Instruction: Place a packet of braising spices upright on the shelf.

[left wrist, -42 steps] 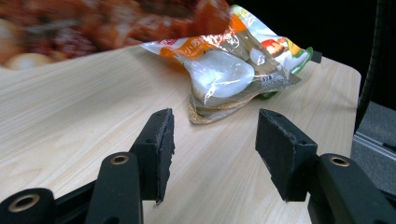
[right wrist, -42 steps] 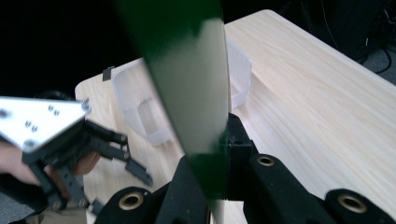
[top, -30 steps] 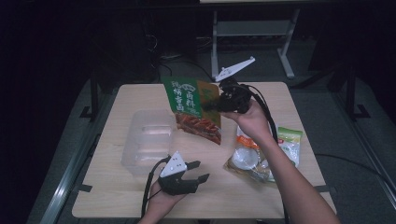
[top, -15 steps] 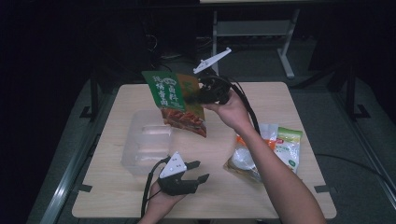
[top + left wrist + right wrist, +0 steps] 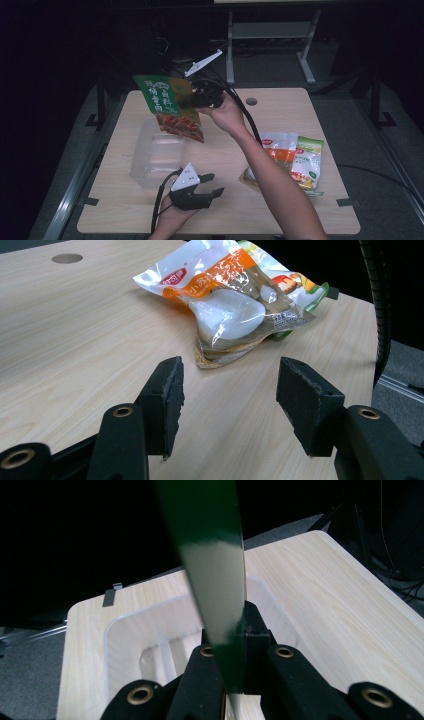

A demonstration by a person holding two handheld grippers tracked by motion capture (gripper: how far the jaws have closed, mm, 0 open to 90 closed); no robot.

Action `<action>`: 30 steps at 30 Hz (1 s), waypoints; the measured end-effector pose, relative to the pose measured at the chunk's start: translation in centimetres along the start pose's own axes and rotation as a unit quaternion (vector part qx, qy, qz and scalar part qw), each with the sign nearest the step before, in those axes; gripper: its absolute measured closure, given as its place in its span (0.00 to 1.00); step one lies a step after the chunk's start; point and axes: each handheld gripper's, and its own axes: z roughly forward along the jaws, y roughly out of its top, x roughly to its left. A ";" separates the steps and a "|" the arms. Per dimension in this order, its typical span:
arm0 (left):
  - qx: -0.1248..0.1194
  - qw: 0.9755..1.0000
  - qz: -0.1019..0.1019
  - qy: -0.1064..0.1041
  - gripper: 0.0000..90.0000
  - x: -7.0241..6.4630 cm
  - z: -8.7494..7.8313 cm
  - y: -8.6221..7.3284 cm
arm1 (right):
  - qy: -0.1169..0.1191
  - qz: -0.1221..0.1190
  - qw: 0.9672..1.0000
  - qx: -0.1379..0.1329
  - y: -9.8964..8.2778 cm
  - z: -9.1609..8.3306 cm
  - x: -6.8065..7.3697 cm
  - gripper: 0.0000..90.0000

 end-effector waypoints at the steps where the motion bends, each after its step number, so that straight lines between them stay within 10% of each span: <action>1: 0.000 1.000 0.000 0.000 0.48 0.0 0.0 0.0 | -0.001 0.000 1.000 -0.001 0.1 0.4 0.0 0.99; 30: -0.001 1.000 0.000 0.002 0.48 0.2 -0.1 0.0 | 0.005 0.018 1.000 -0.013 0.1 8.7 -1.8 0.99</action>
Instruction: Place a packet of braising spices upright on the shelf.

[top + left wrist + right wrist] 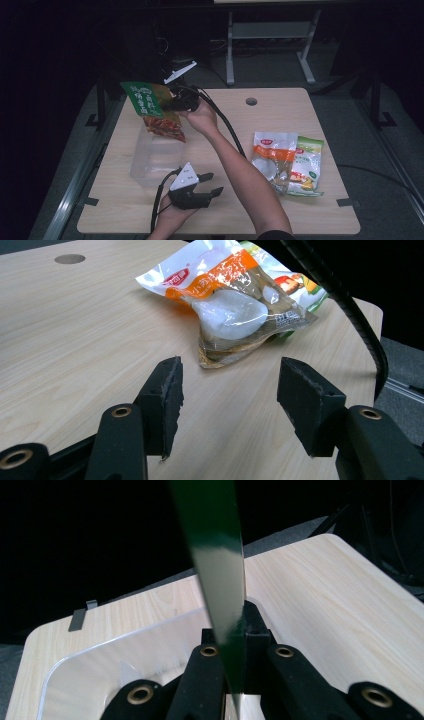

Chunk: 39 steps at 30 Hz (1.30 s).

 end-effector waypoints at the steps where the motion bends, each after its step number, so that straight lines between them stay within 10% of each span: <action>1: 0.002 1.000 0.001 0.000 0.48 0.0 0.0 0.0 | 0.001 -0.001 1.000 -0.002 -0.1 0.2 -0.1 0.99; 27: 0.005 1.000 0.006 0.001 0.48 0.0 0.1 -0.1 | 0.003 0.034 0.999 -0.011 -3.8 2.5 -1.2 0.98; 39: 0.008 1.000 0.010 0.003 0.47 -0.1 0.3 -0.1 | -0.020 0.054 0.998 0.010 -4.1 1.1 -1.6 0.67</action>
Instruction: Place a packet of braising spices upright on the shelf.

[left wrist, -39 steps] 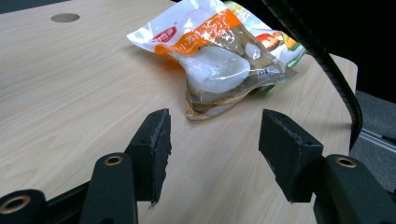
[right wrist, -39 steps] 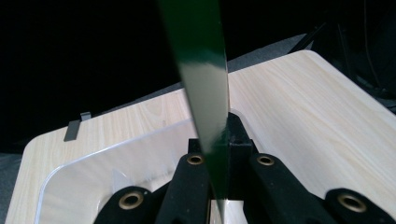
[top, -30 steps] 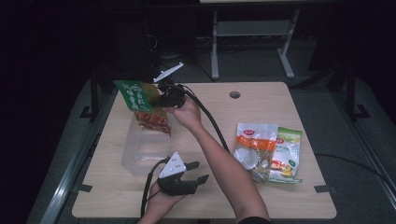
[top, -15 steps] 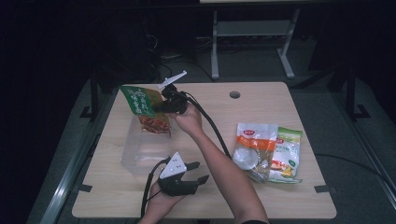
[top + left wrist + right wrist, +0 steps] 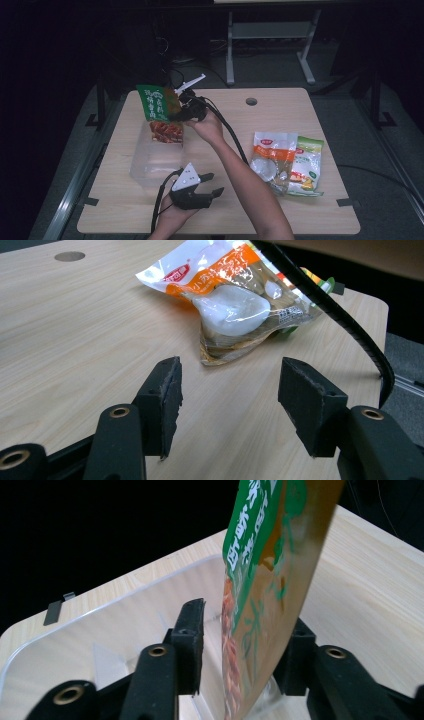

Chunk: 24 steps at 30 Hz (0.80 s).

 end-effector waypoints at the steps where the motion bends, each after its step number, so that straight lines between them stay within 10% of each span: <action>1: 0.001 1.000 -0.001 0.000 0.47 0.0 0.0 0.0 | 0.001 0.002 1.000 0.003 -0.2 -0.6 -0.2 0.62; 24: 0.013 1.000 -0.005 -0.004 0.46 0.1 0.5 0.0 | -0.010 0.040 0.999 0.008 -4.1 -7.5 -1.9 0.45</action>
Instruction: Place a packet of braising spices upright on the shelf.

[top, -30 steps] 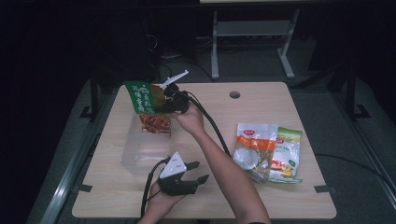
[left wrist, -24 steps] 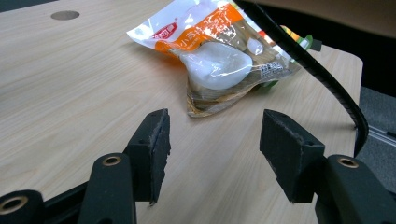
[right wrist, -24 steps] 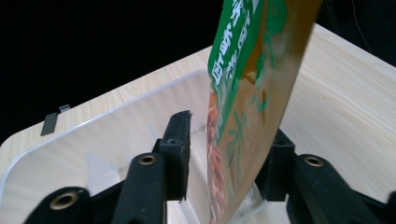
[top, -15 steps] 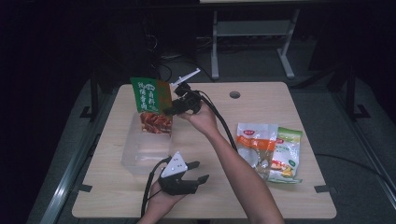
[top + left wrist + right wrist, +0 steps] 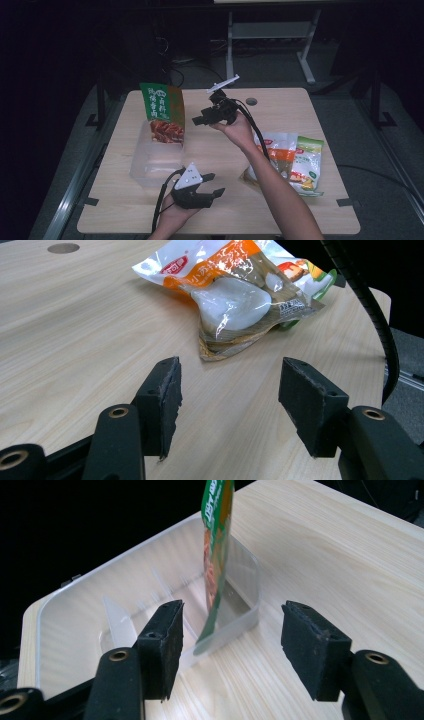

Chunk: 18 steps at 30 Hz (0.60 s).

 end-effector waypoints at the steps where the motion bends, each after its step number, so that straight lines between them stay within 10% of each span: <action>1: 0.001 1.000 0.002 0.000 0.46 0.0 0.0 0.0 | -0.001 0.001 1.000 -0.002 -0.2 -0.3 0.0 0.45; 18: 0.007 1.000 0.005 -0.006 0.44 -0.3 0.6 0.2 | -0.001 0.024 1.000 -0.002 -4.7 -5.2 -0.8 0.41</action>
